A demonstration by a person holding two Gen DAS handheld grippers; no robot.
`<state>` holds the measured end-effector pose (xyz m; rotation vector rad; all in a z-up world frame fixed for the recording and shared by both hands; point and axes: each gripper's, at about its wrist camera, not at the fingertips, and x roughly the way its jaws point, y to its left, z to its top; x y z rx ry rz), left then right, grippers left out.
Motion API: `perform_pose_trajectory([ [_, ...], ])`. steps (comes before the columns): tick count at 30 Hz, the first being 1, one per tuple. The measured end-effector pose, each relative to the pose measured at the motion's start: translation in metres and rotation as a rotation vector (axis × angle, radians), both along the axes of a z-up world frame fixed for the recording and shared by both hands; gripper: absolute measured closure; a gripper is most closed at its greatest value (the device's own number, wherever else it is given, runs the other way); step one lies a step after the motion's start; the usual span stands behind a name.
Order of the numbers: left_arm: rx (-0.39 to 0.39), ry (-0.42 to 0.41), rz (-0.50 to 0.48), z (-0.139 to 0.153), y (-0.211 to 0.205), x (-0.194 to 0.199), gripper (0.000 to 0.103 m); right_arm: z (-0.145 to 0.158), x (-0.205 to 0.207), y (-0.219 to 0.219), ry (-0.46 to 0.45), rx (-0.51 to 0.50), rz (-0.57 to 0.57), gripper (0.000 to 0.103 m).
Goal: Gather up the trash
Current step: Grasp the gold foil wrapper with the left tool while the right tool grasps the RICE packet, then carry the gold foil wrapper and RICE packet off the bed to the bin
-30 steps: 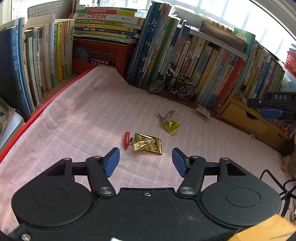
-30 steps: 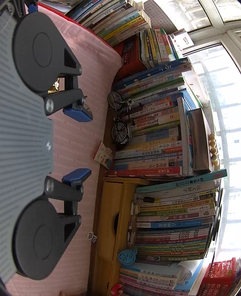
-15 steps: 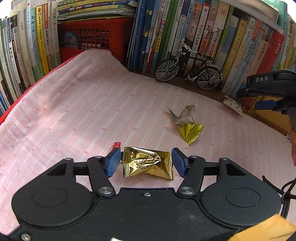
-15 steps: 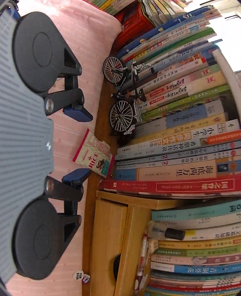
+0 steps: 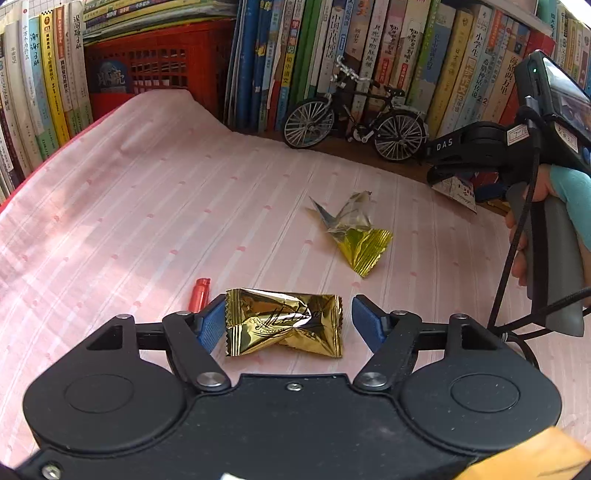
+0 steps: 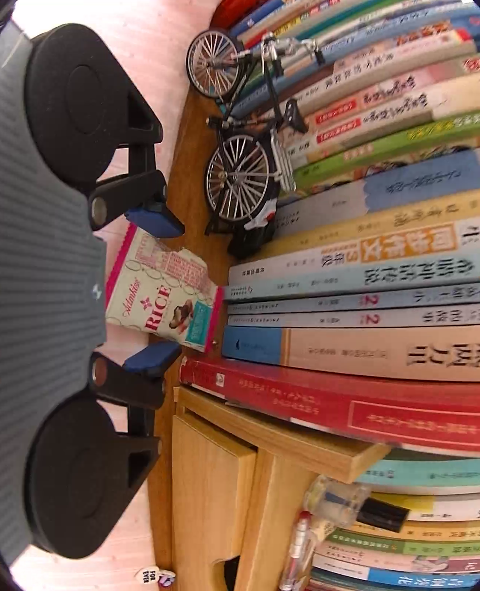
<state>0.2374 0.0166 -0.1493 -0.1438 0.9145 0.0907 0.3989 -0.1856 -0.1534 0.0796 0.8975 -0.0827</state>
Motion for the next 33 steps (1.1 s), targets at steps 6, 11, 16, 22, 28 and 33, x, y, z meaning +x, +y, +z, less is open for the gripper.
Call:
perform_pose_trajectory([
  [6,0.029,-0.003,-0.031,-0.003,-0.009,0.001,0.043,-0.010,0.006,0.001,-0.015,-0.012,0.013,0.037],
  [11,-0.010,-0.023,-0.075,0.004,-0.018,-0.007,0.052,-0.008,-0.001,-0.006,-0.038,0.031,0.034,0.051],
  [16,-0.033,-0.044,-0.079,0.013,-0.025,-0.014,0.052,0.008,-0.022,-0.011,-0.062,0.084,0.052,0.054],
  [22,-0.028,-0.052,-0.070,0.025,-0.029,-0.019,0.052,0.026,-0.049,-0.014,-0.076,0.140,0.086,0.054],
  [28,-0.039,-0.052,-0.026,0.043,-0.025,-0.025,0.052,0.045,-0.061,-0.016,-0.078,0.165,0.108,0.054],
  [33,-0.034,-0.068,-0.004,0.067,-0.020,-0.035,0.053,0.065,-0.081,-0.016,-0.087,0.168,0.133,0.054],
])
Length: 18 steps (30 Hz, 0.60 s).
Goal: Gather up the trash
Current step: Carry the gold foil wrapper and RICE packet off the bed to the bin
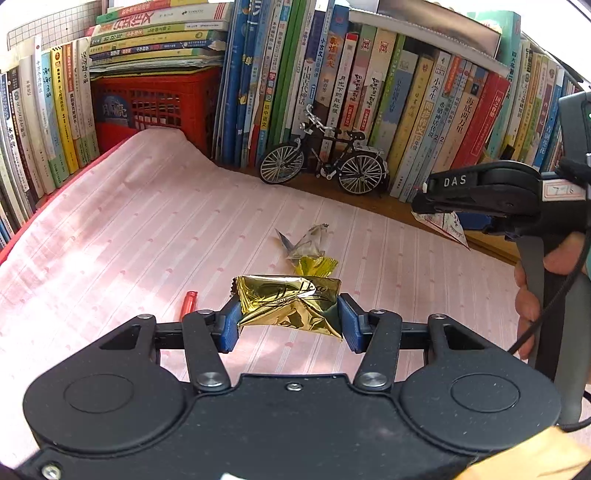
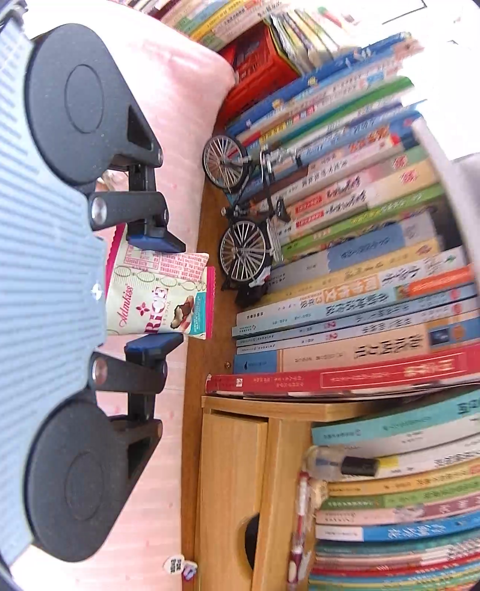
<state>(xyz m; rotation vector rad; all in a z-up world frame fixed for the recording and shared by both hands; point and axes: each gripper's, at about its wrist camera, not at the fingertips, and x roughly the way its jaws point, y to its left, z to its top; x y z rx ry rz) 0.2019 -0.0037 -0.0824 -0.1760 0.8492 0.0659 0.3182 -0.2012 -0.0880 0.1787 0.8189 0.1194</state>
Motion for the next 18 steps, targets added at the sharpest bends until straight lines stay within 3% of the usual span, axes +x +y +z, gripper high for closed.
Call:
perform_pose_trajectory([
  [8,-0.019,-0.033,0.023,0.051,0.011,-0.047,0.053,0.050,-0.061,0.002,-0.034,0.026,-0.008,0.054],
  [18,-0.019,-0.066,0.008,0.097,0.035,-0.155,0.052,0.101,-0.180,0.012,-0.067,0.043,-0.010,0.053],
])
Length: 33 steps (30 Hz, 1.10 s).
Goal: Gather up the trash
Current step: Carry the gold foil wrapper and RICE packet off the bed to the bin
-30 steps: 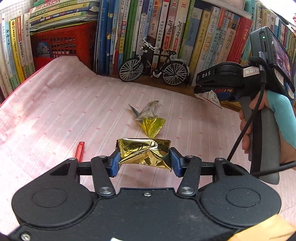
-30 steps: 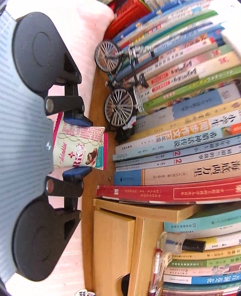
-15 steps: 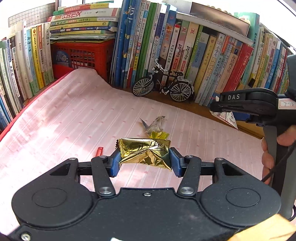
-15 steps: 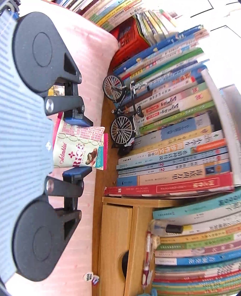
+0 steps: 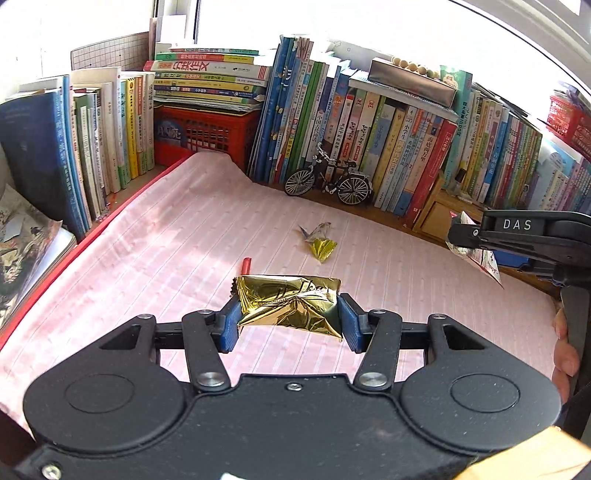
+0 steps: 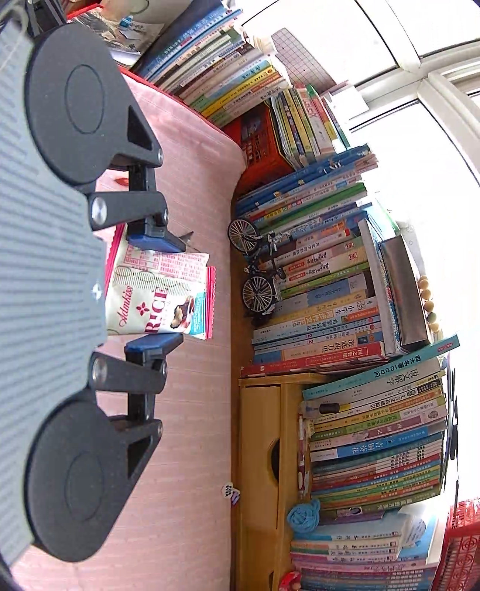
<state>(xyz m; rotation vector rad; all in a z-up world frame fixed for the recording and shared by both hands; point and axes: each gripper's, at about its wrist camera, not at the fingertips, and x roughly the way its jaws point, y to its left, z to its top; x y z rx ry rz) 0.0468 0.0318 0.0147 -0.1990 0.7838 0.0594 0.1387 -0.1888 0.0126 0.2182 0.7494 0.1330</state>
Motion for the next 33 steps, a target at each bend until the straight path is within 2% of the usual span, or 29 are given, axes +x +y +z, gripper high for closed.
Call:
perform_pose_trajectory([
  [7,-0.010,0.010,0.028,0.008,0.033,-0.100,0.052,0.000,-0.088,0.038,0.042,-0.022,0.045,0.053],
  [18,0.007,0.088,0.092,-0.021,0.094,-0.233,0.052,-0.021,-0.210,0.108,0.093,-0.047,0.208,0.053],
  [24,0.006,0.142,0.107,-0.042,0.118,-0.283,0.052,-0.041,-0.257,0.136,0.136,-0.056,0.279,0.052],
  [33,-0.035,0.254,0.129,-0.088,0.134,-0.322,0.052,-0.079,-0.301,0.161,0.243,-0.047,0.356,0.052],
])
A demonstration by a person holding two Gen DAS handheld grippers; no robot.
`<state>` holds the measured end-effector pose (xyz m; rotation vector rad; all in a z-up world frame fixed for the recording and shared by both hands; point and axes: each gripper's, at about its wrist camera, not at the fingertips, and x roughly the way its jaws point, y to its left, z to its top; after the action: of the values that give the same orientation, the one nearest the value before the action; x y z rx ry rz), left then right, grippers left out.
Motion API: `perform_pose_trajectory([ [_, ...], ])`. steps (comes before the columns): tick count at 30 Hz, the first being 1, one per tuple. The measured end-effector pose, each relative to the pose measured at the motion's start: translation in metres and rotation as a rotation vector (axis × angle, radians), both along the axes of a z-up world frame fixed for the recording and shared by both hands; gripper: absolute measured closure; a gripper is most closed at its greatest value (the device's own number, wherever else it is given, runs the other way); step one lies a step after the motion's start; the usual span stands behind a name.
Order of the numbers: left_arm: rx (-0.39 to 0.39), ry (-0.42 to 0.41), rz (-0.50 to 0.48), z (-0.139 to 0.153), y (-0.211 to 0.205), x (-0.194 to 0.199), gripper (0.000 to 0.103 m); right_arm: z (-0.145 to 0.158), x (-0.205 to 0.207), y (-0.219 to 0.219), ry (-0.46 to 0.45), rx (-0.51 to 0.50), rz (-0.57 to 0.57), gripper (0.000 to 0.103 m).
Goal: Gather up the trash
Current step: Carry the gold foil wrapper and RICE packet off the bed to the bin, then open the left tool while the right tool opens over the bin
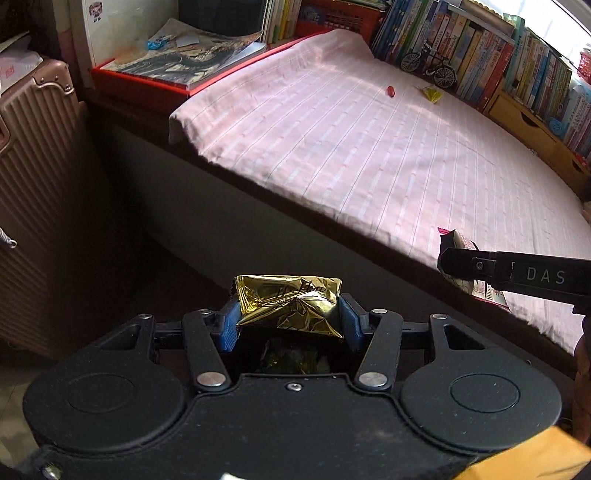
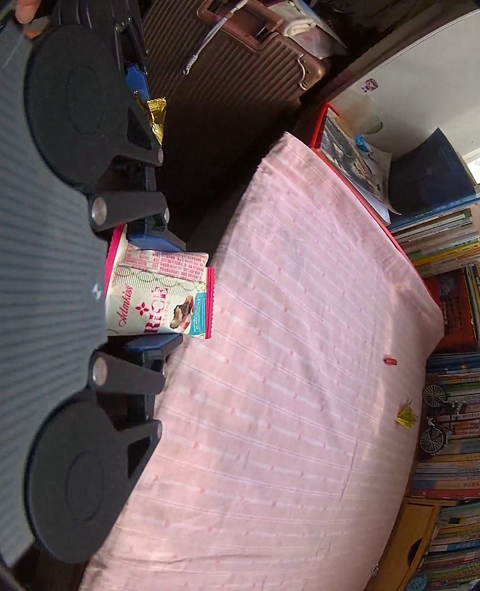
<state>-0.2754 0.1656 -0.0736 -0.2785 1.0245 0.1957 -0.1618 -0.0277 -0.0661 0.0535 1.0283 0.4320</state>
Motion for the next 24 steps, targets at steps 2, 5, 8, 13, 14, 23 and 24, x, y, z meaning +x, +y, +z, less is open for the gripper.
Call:
perform_pose_trajectory([
  [2,-0.013,0.022,0.000,-0.011,0.001,-0.004,0.051,-0.008,-0.003,0.004,0.024,-0.010,0.009,0.052],
  [5,-0.027,0.062,-0.010,-0.031,-0.002,-0.009,0.051,-0.024,-0.003,0.010,0.066,-0.023,0.016,0.052],
  [8,-0.038,0.108,-0.017,-0.051,-0.005,-0.009,0.051,-0.040,-0.001,0.016,0.109,-0.038,0.017,0.052],
  [13,-0.051,0.153,-0.026,-0.074,-0.007,-0.008,0.049,-0.062,0.001,0.025,0.164,-0.044,0.025,0.051],
  [14,-0.050,0.163,-0.026,-0.078,-0.007,-0.007,0.049,-0.066,0.002,0.027,0.175,-0.043,0.030,0.050],
  [23,-0.078,0.187,-0.032,-0.095,-0.006,0.002,0.045,-0.091,0.008,0.033,0.237,-0.053,0.018,0.048],
  [24,-0.078,0.187,-0.039,-0.096,-0.007,0.002,0.043,-0.093,0.008,0.033,0.240,-0.054,0.016,0.045],
])
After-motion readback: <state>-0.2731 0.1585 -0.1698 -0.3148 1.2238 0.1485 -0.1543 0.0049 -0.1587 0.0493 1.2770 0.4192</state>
